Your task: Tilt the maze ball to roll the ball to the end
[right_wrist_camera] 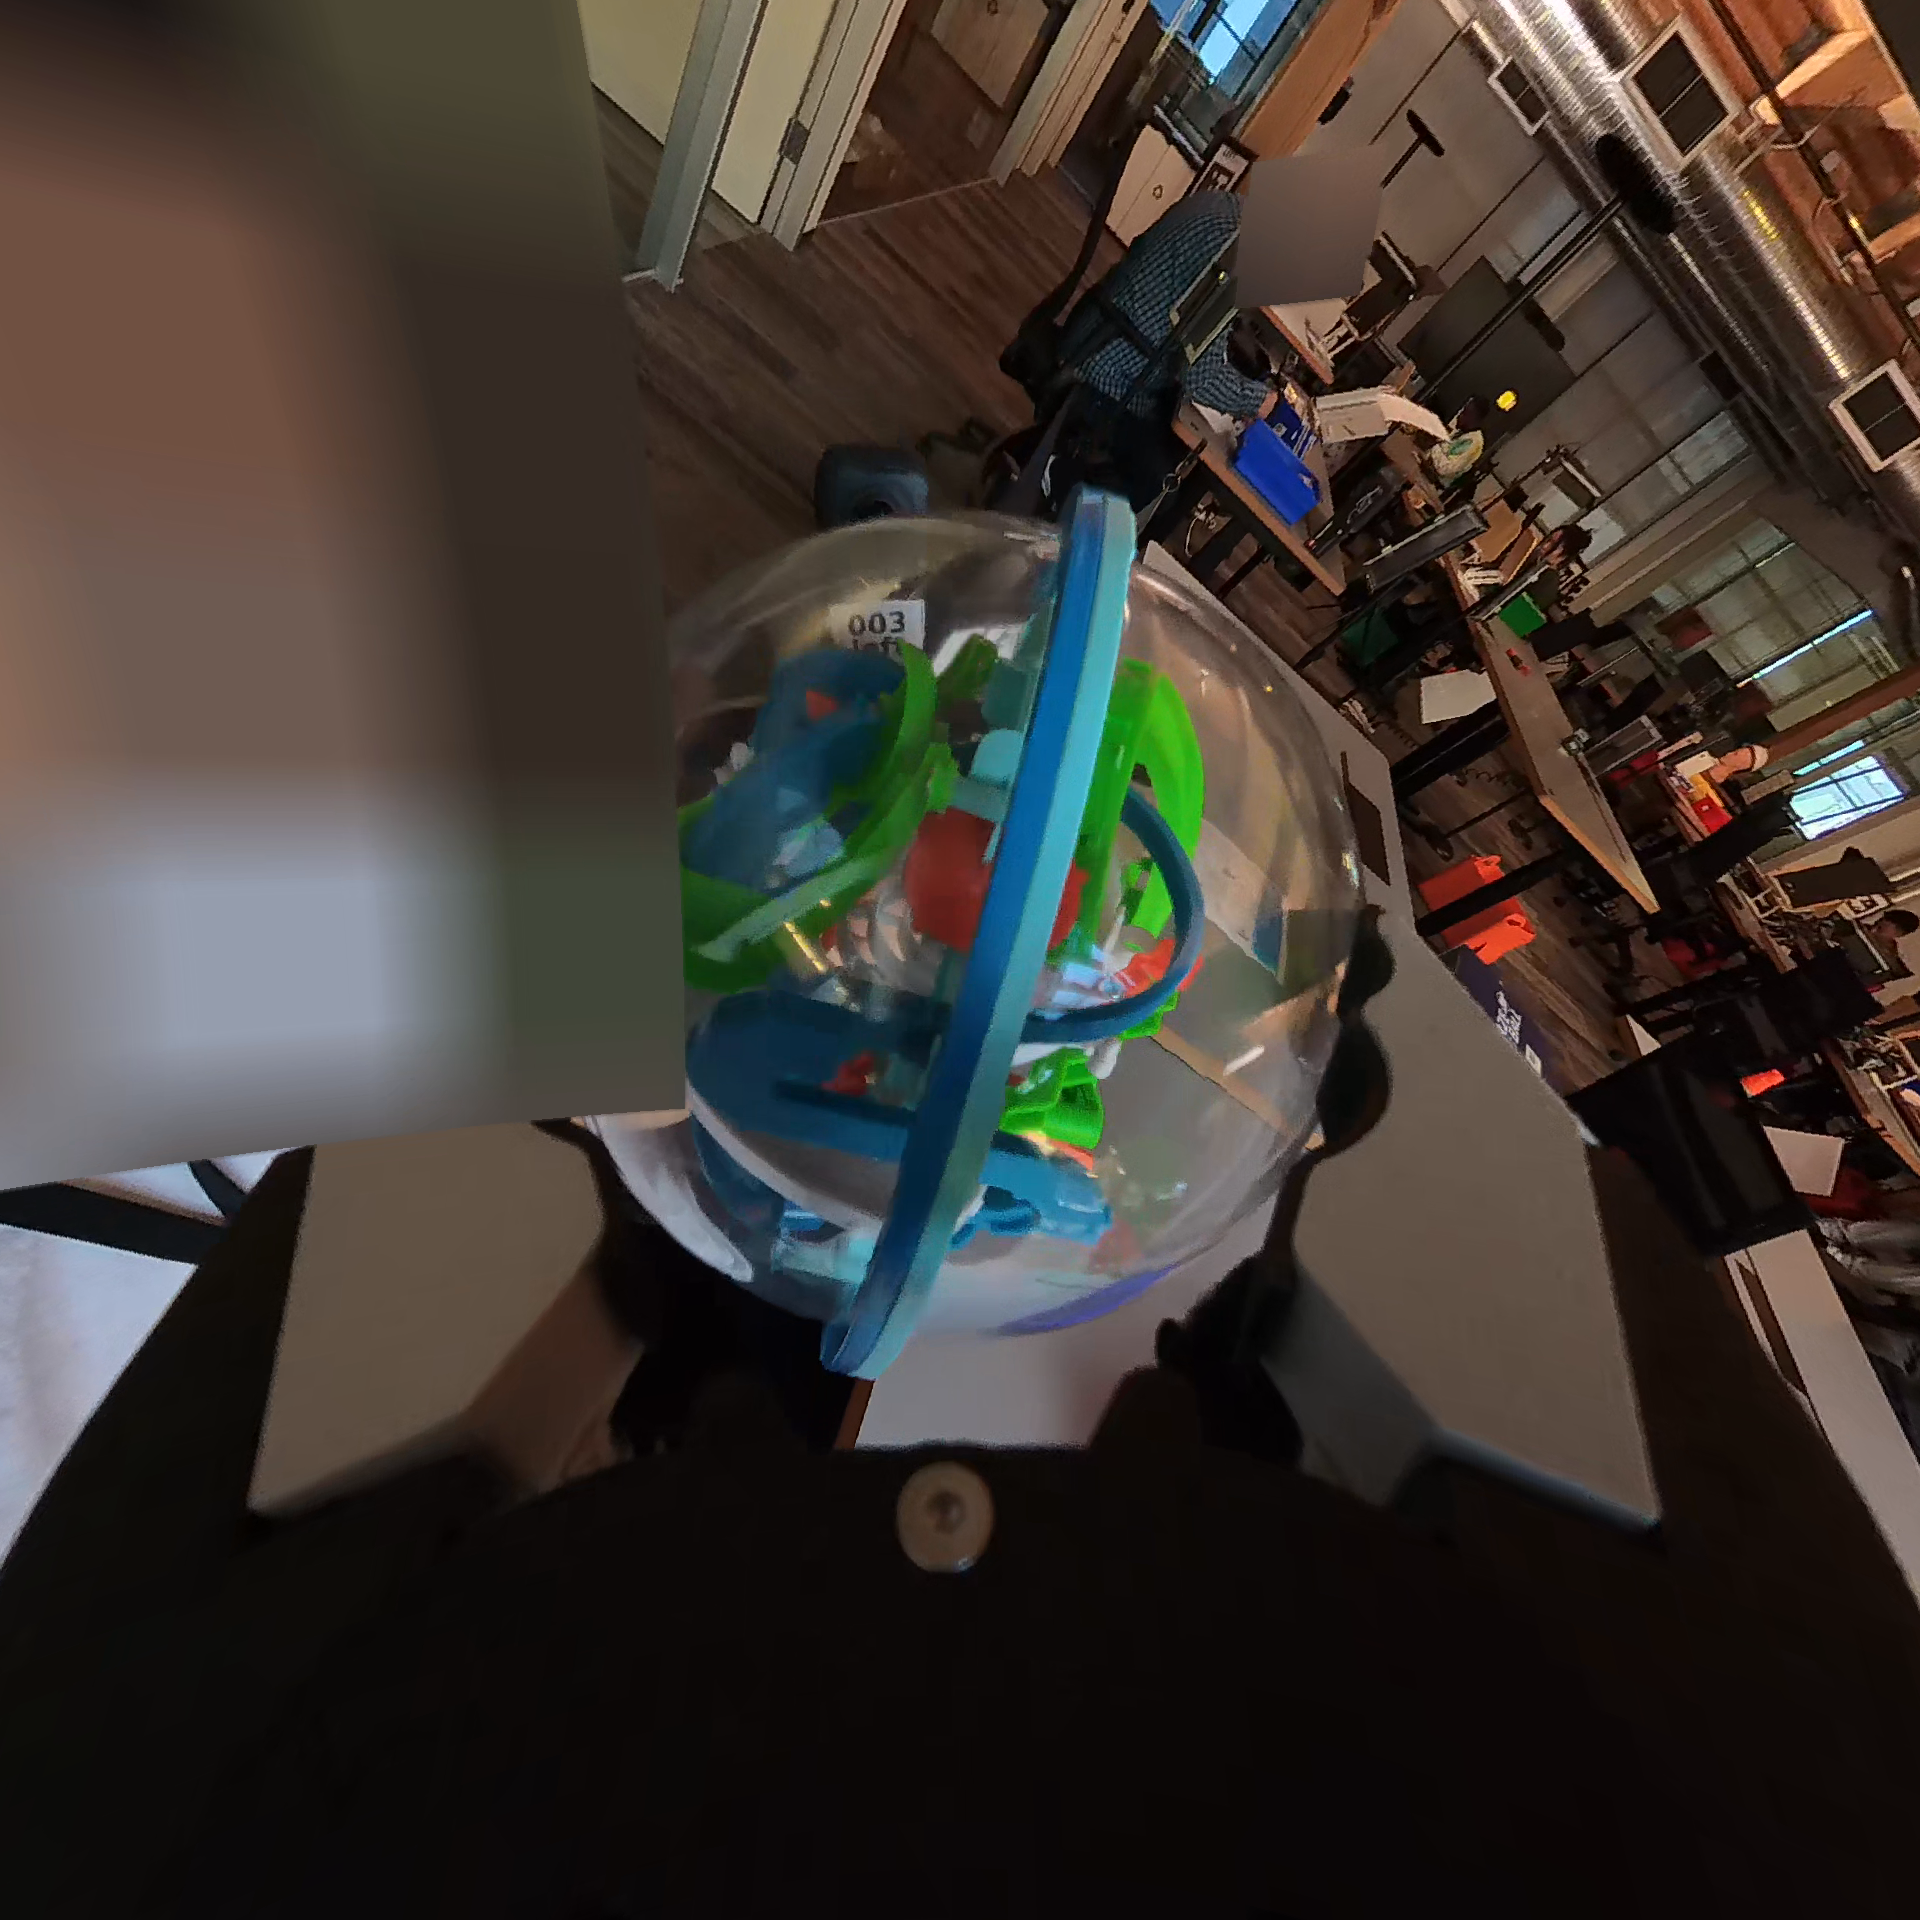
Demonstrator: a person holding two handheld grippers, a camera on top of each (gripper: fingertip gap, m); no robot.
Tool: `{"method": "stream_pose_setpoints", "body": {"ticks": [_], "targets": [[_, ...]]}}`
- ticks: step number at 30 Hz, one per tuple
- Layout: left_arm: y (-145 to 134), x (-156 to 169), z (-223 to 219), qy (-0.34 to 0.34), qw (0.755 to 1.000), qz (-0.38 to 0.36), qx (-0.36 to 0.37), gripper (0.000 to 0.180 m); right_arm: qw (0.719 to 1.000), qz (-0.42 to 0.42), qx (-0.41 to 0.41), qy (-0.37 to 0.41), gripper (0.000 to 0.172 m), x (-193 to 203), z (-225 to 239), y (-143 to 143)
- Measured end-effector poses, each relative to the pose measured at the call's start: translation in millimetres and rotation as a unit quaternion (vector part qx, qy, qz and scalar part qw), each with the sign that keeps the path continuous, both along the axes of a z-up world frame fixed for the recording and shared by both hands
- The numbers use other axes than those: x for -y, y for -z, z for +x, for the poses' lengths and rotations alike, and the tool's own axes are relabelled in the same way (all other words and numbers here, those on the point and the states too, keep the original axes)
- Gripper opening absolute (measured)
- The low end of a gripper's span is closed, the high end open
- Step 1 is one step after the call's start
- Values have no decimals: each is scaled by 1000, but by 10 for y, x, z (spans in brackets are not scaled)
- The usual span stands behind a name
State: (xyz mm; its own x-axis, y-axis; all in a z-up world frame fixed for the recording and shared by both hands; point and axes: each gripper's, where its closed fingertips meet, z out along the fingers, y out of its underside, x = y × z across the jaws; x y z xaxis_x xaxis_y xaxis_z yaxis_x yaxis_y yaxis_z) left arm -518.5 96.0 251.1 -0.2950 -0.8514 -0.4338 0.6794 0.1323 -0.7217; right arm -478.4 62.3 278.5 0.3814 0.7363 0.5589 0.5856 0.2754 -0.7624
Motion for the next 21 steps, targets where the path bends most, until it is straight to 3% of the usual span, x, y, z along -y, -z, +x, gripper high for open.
{"method": "stream_pose_setpoints", "body": {"ticks": [1,21], "targets": [[4,8,15,0,1000,1,-2,139,1000,1,1,1,143,12,5,-7],[35,53,168,7,1000,0,-27,138,1000,4,-11,5,143,84,62,-67]]}}
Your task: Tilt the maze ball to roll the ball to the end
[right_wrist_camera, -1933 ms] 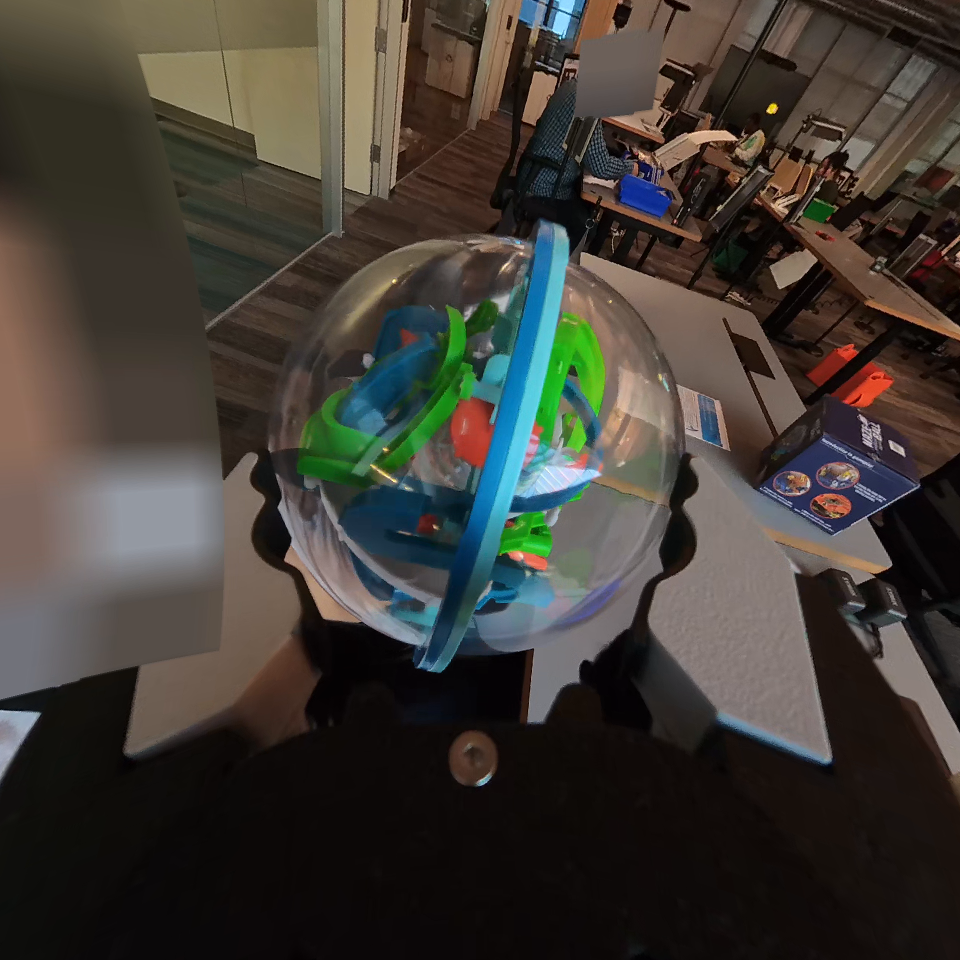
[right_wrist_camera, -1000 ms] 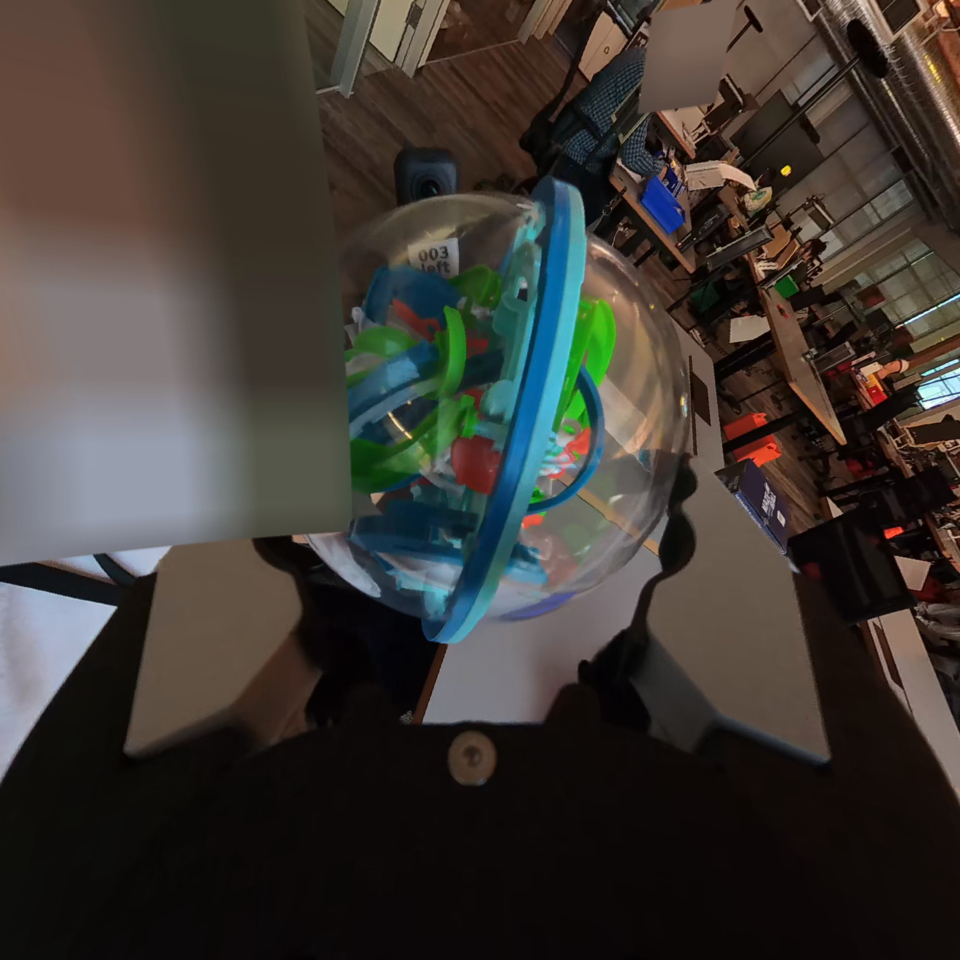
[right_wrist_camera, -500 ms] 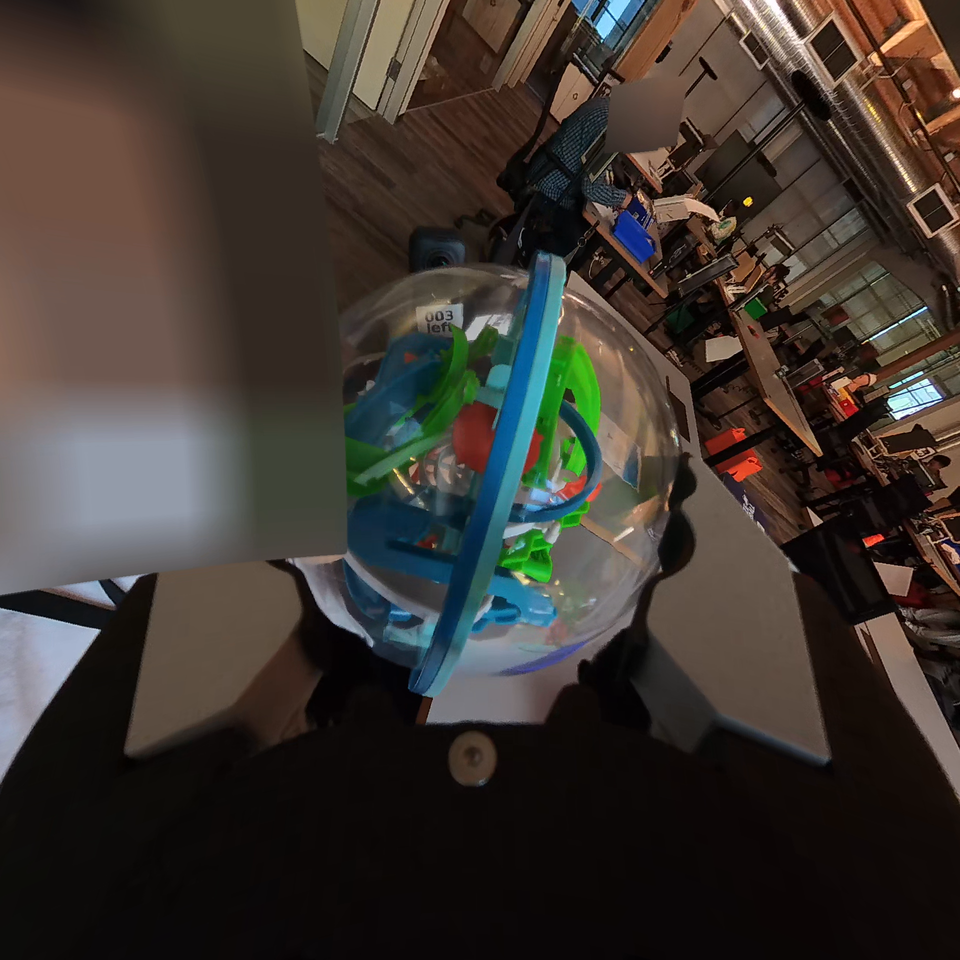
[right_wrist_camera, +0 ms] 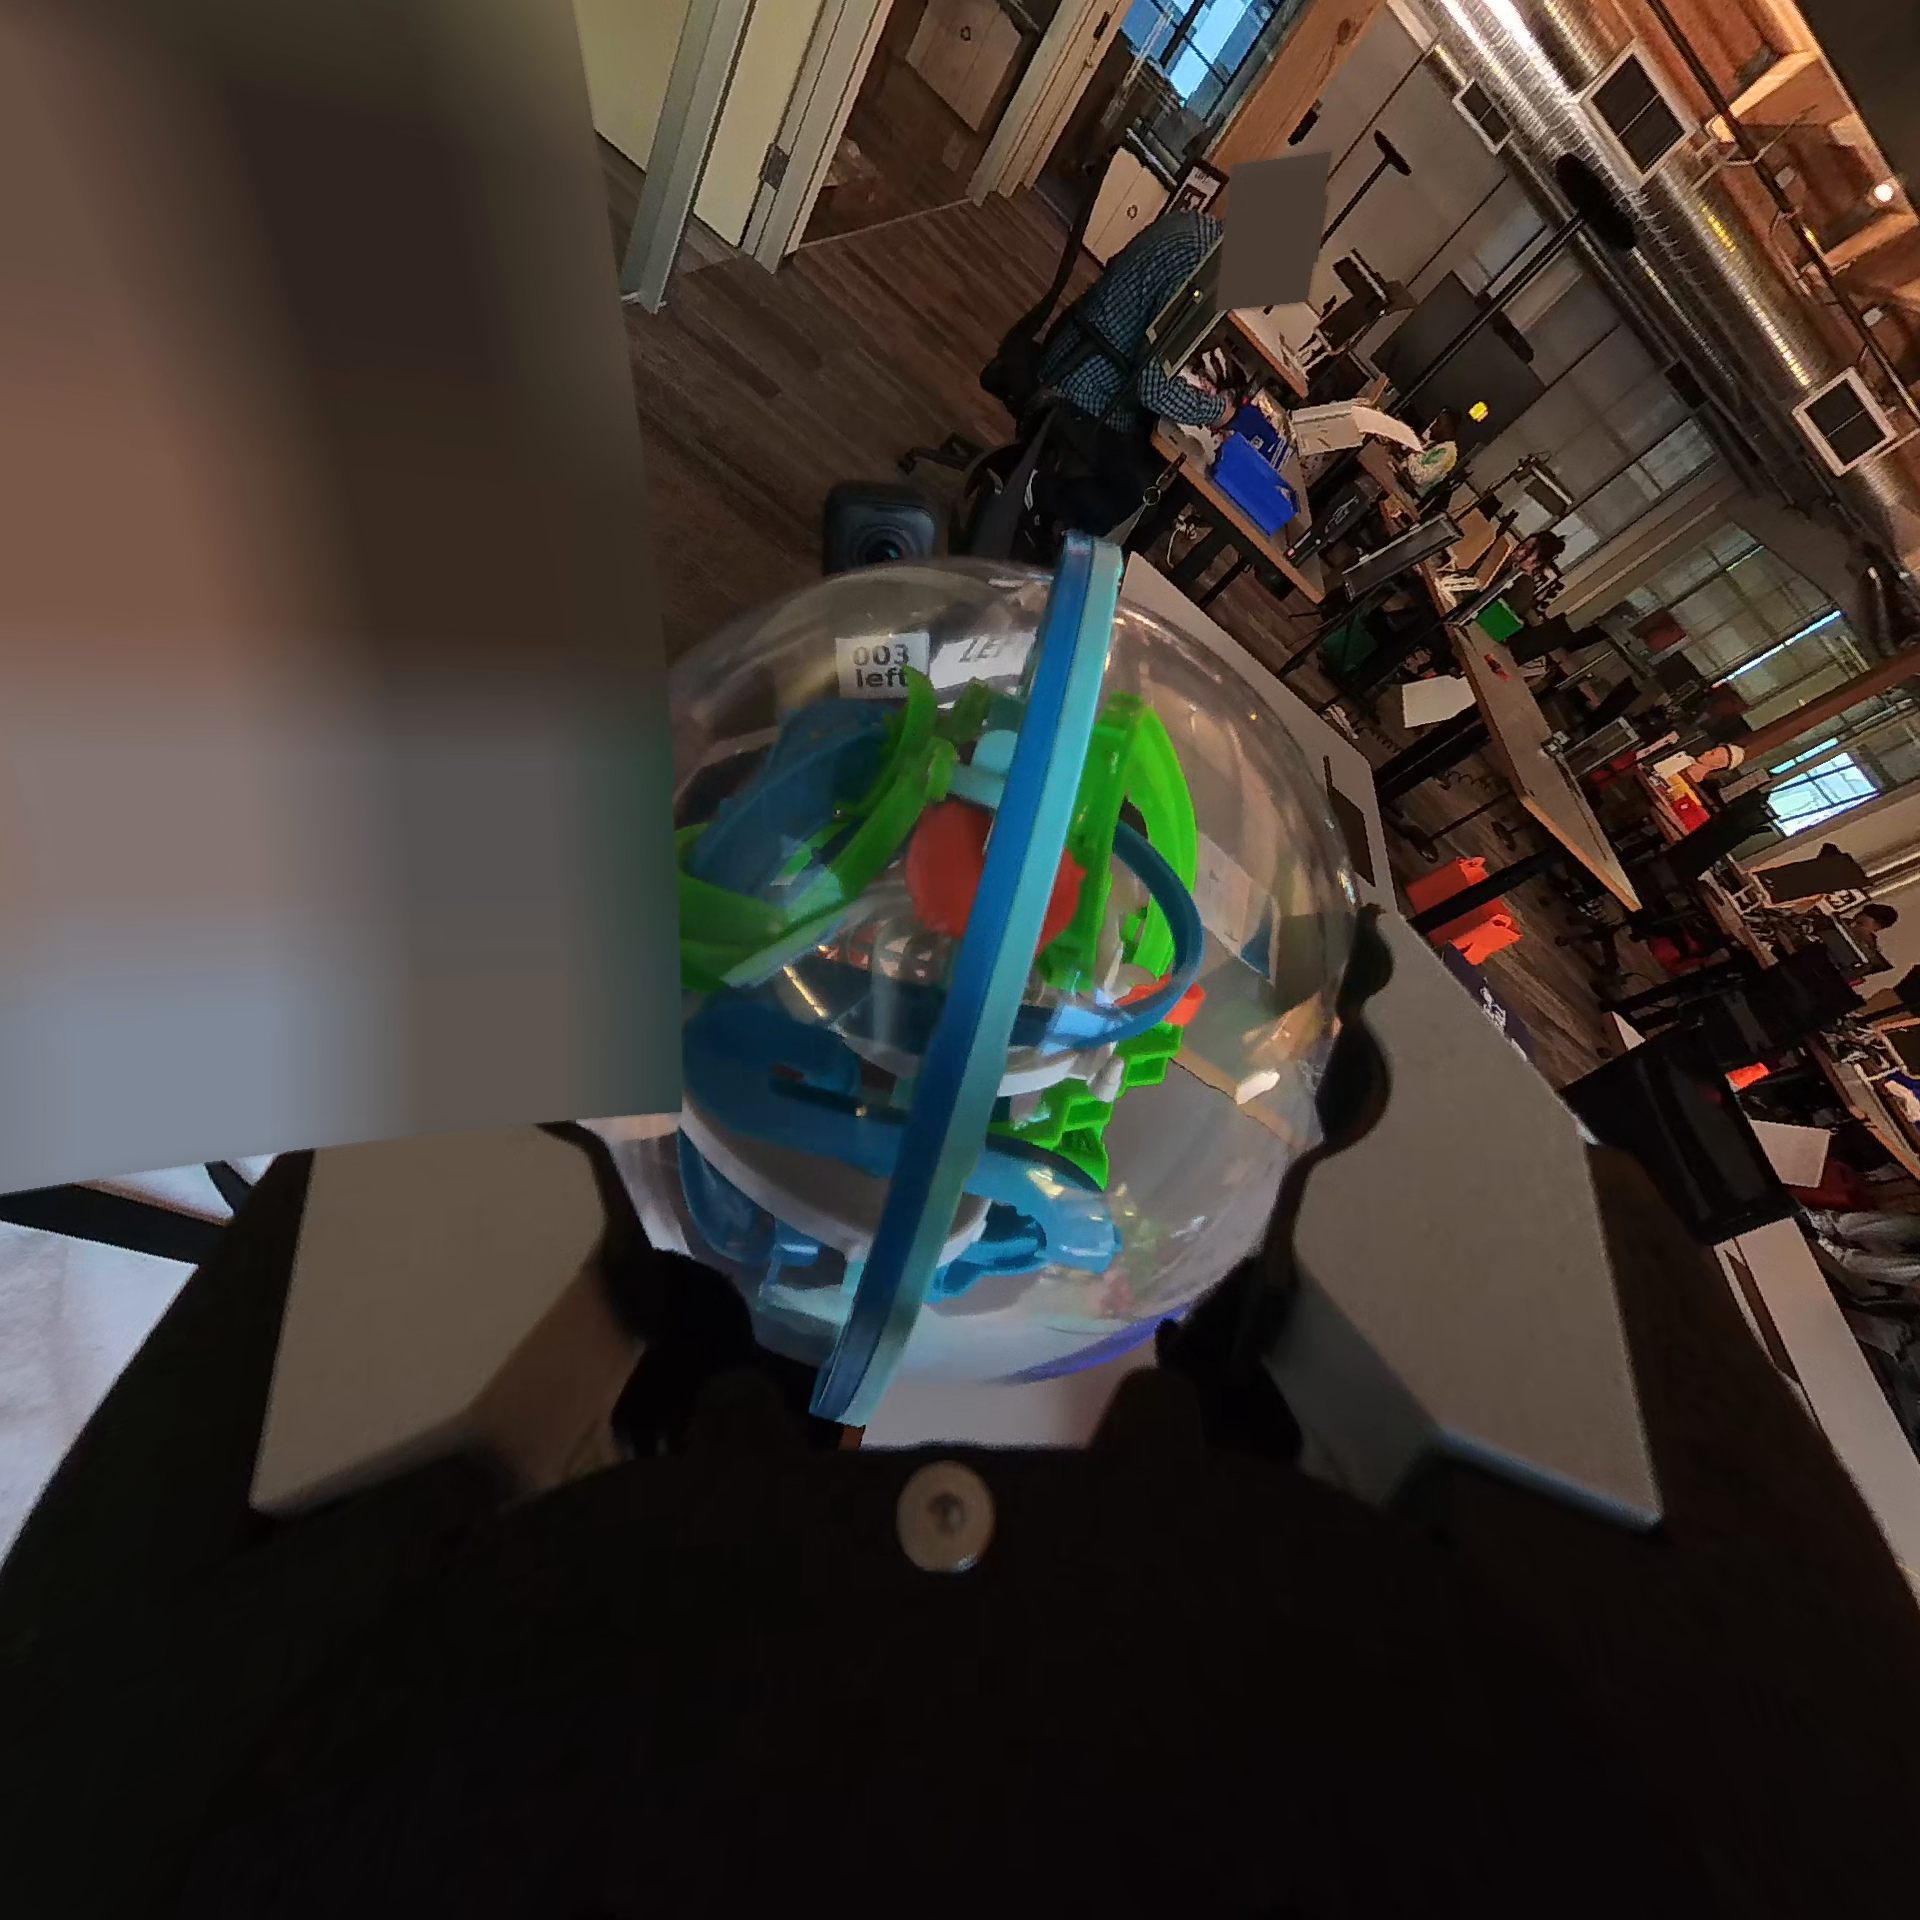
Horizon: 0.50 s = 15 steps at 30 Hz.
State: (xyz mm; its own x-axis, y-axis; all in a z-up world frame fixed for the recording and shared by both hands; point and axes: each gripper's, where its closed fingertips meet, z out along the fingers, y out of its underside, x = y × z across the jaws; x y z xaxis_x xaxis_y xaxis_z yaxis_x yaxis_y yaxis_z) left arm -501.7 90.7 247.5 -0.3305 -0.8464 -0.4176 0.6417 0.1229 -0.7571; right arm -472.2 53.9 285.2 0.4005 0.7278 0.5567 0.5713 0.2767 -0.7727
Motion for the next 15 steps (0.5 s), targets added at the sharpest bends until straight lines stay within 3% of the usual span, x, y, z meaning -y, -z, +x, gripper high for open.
{"method": "stream_pose_setpoints", "body": {"ticks": [15], "targets": [[44,-94,233,14,999,-19,-39,137,999,-25,-38,22,143,-101,271,80]]}}
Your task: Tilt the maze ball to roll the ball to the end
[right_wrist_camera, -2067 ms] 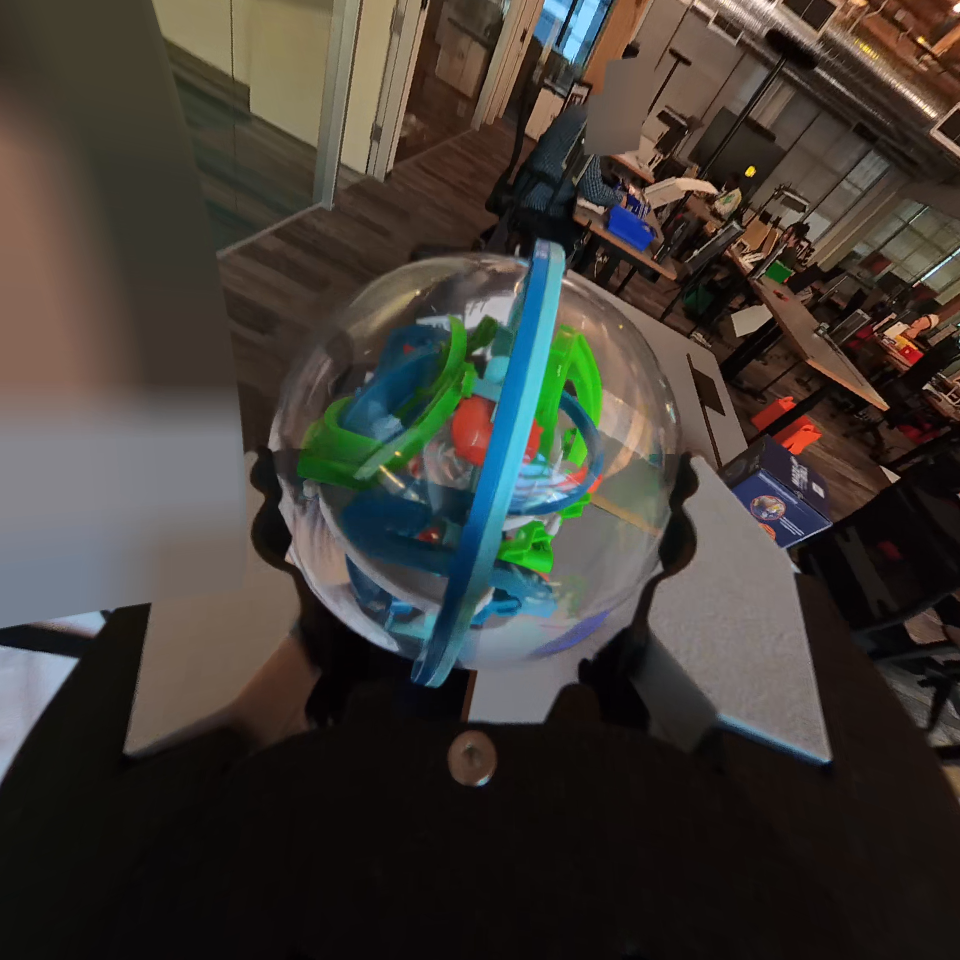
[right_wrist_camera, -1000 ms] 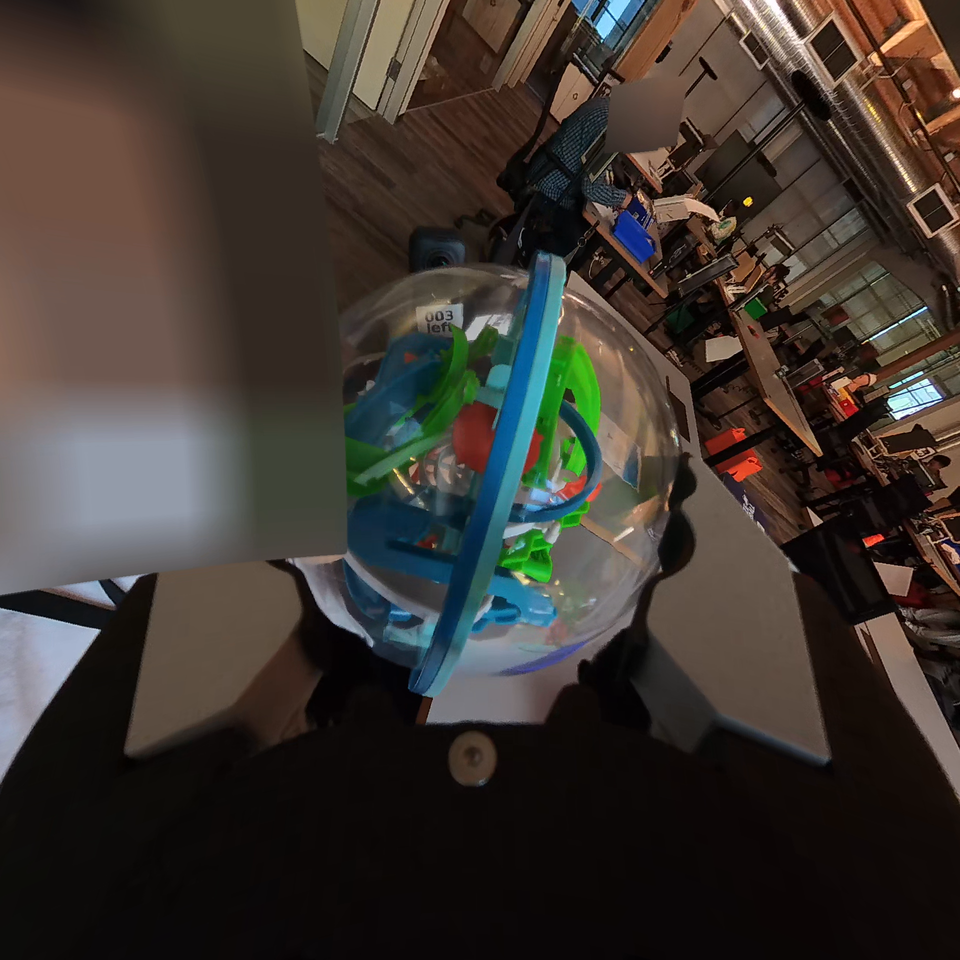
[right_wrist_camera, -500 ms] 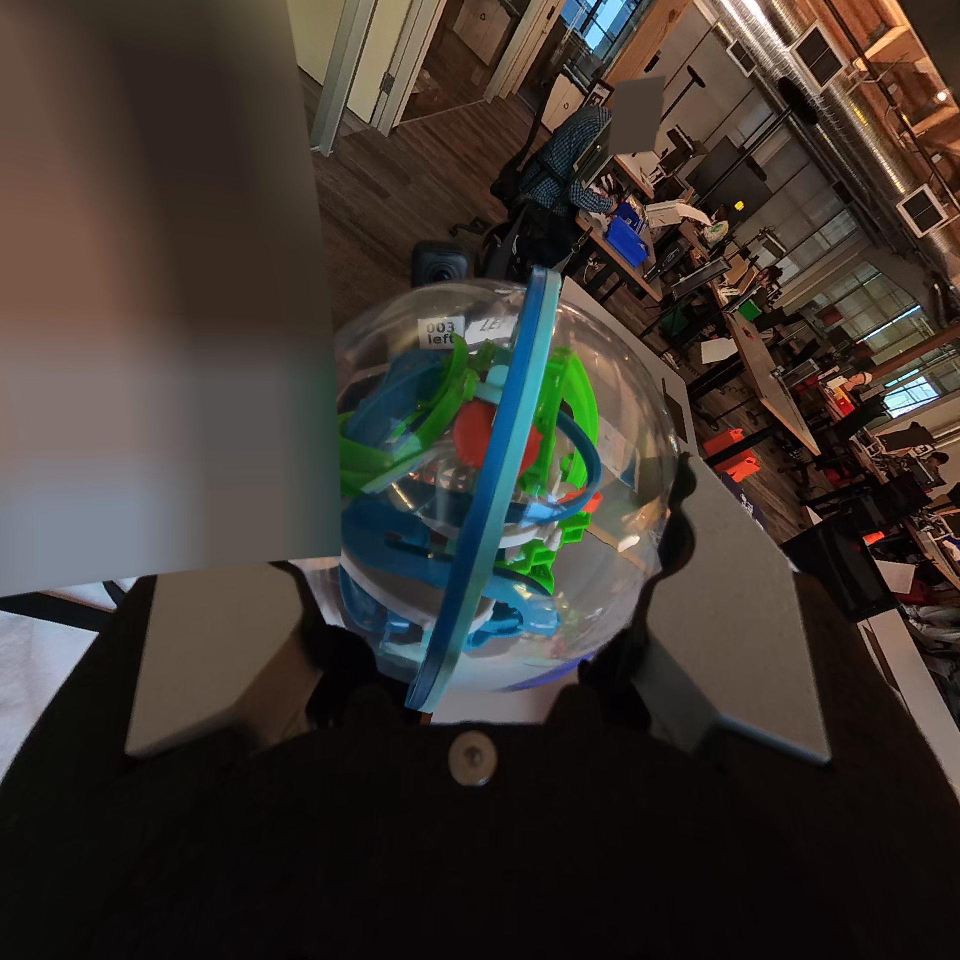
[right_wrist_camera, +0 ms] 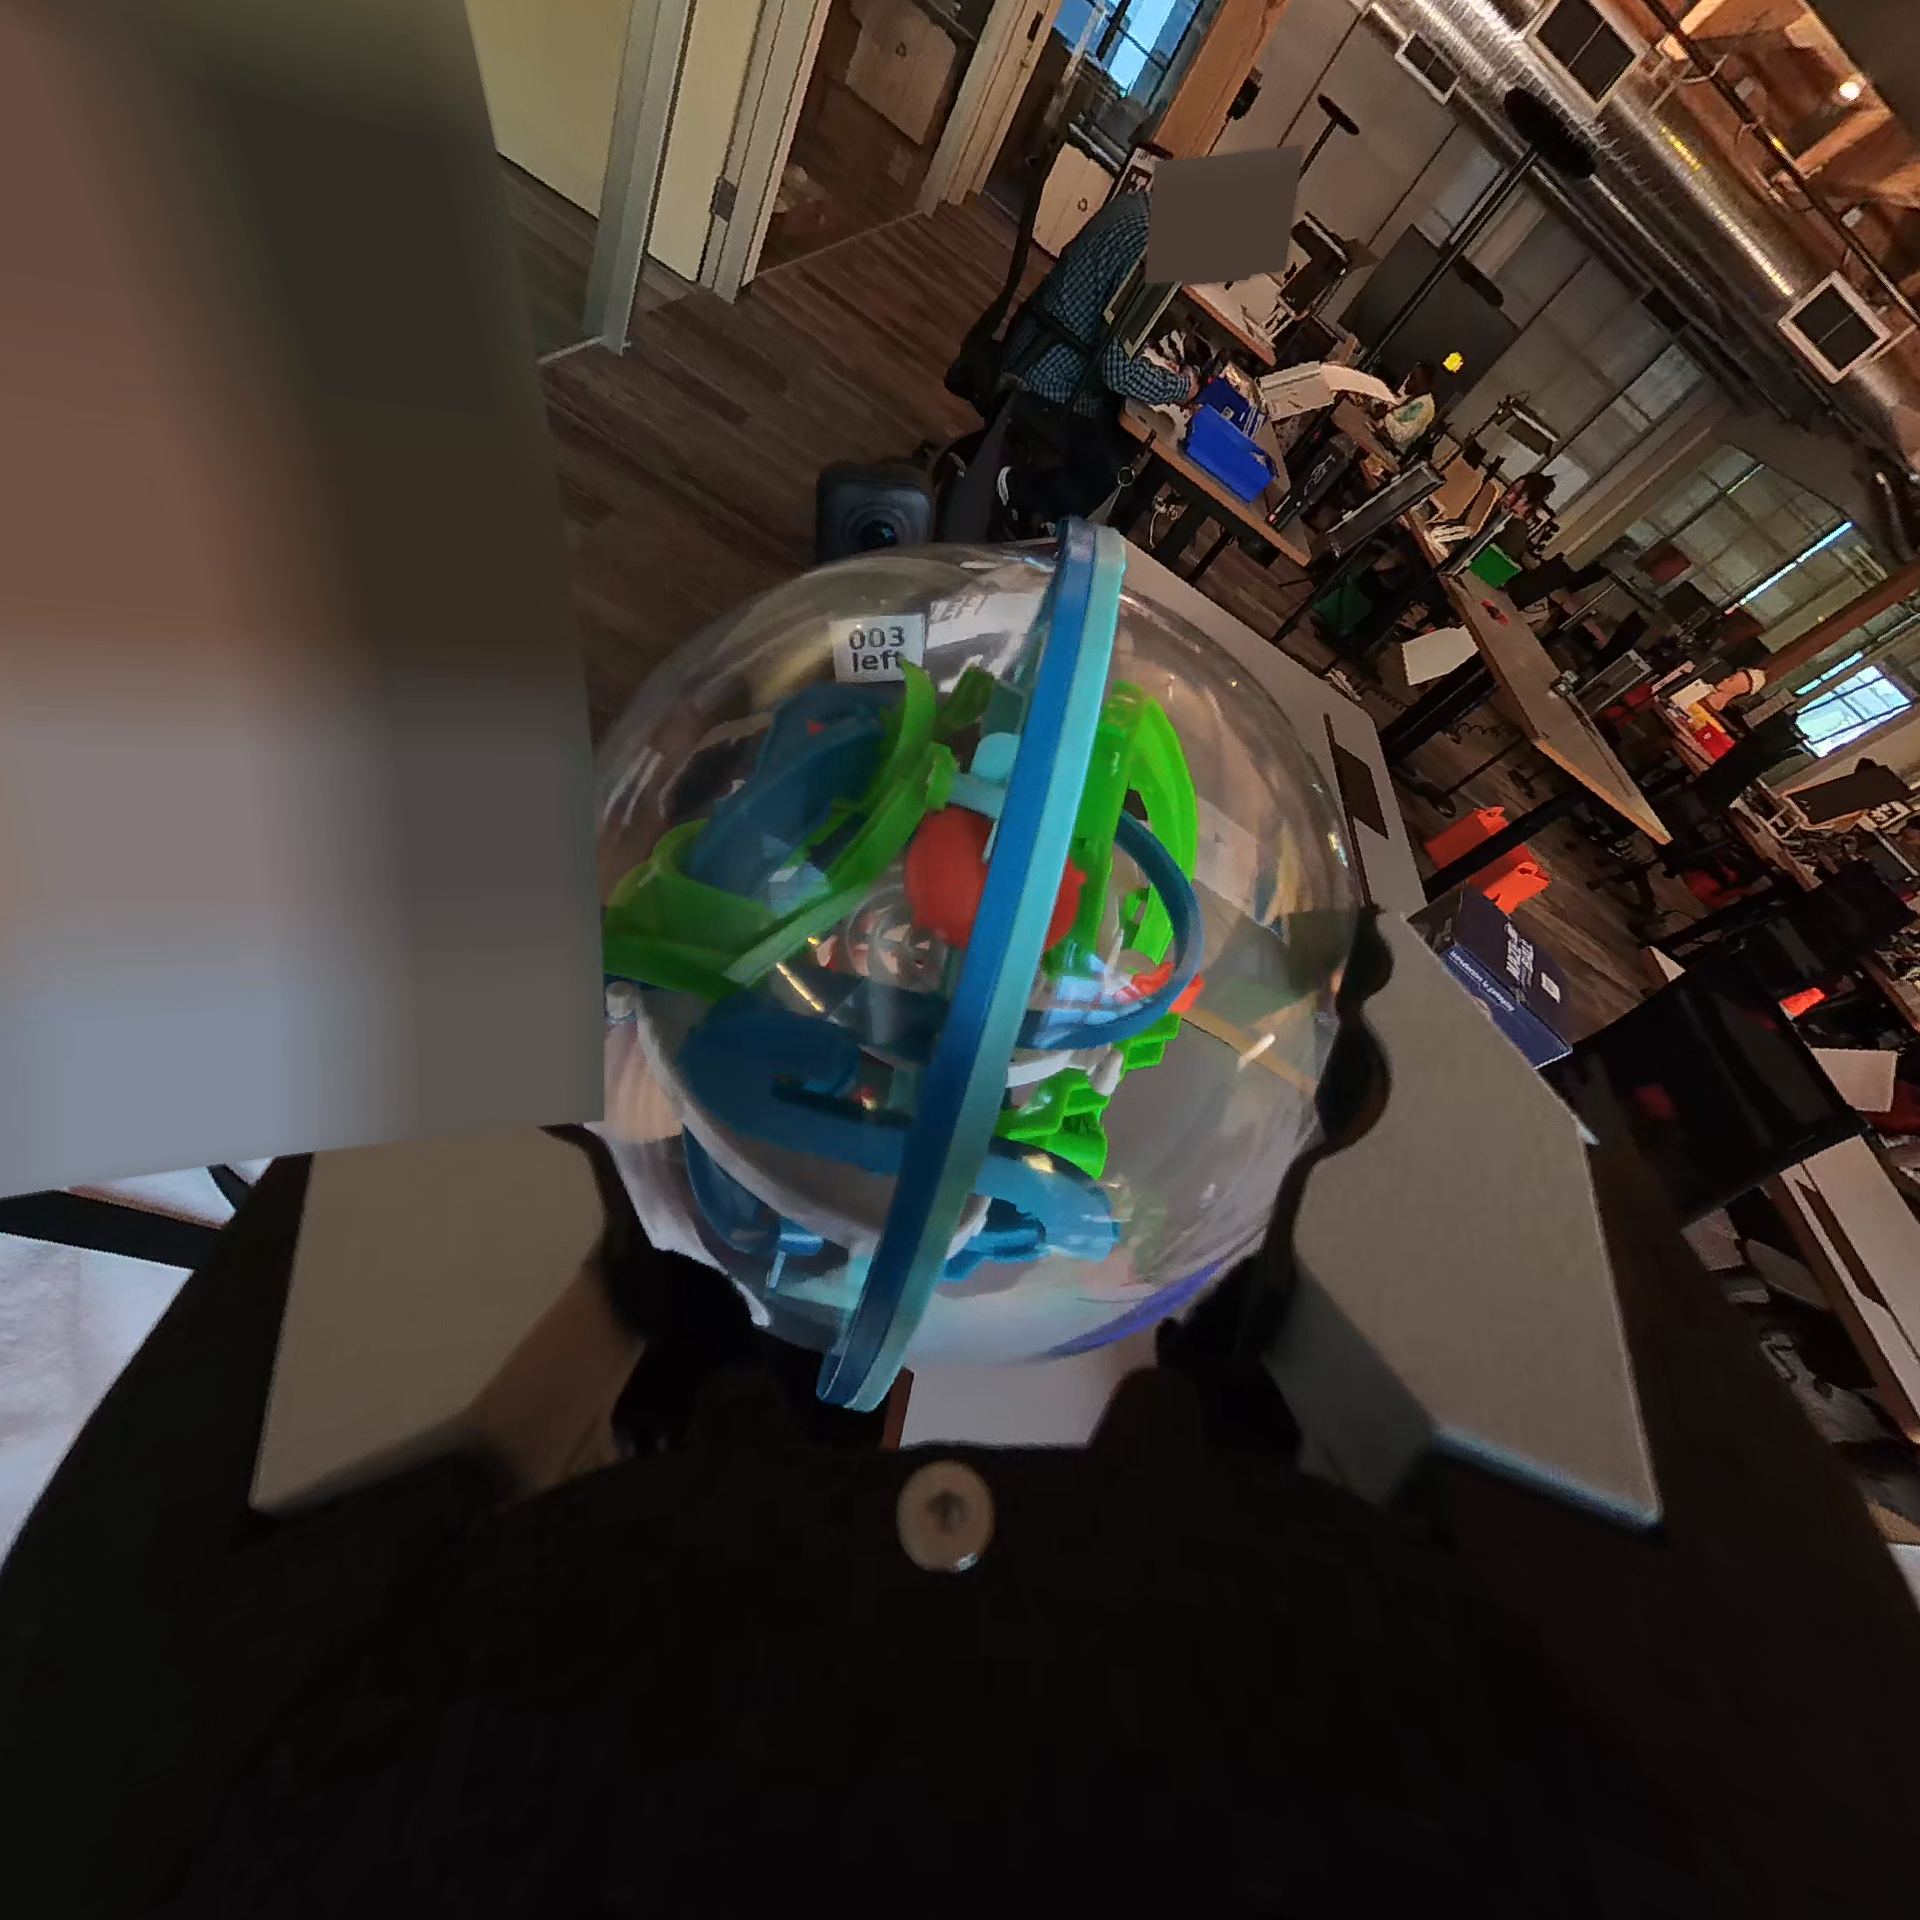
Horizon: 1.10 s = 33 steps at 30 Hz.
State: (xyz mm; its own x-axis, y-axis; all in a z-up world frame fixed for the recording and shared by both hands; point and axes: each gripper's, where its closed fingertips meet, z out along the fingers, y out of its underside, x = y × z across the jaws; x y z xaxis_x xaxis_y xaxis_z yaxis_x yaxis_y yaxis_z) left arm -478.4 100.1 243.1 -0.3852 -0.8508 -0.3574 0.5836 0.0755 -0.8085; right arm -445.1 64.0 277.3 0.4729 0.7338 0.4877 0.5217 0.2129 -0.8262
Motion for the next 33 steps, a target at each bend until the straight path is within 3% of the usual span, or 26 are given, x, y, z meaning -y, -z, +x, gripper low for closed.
{"method": "stream_pose_setpoints", "body": {"ticks": [5,10,18,20,24,29,32,33], "targets": [[127,-98,318,18,999,3,-47,137,999,2,-36,17,143,-73,270,98],[404,-299,975,54,989,-15,-133,137,990,-3,-131,45,143,-262,910,363],[1319,-465,2246,113,953,-46,-278,138,957,-52,-260,117,142,-515,2147,1047],[1508,-514,2502,122,948,-62,-289,138,946,-87,-271,154,137,-584,2439,1266],[1915,-620,2923,110,934,-75,-330,138,930,-115,-285,203,142,-737,2885,1758],[2776,-799,3335,72,894,-112,-427,137,878,-213,-366,224,143,-1047,3387,2677],[3262,-792,3446,48,869,-103,-482,140,873,-257,-334,247,143,-1156,3485,3160],[3288,-812,3464,54,869,-123,-476,140,871,-269,-329,245,143,-1180,3490,3259]]}}
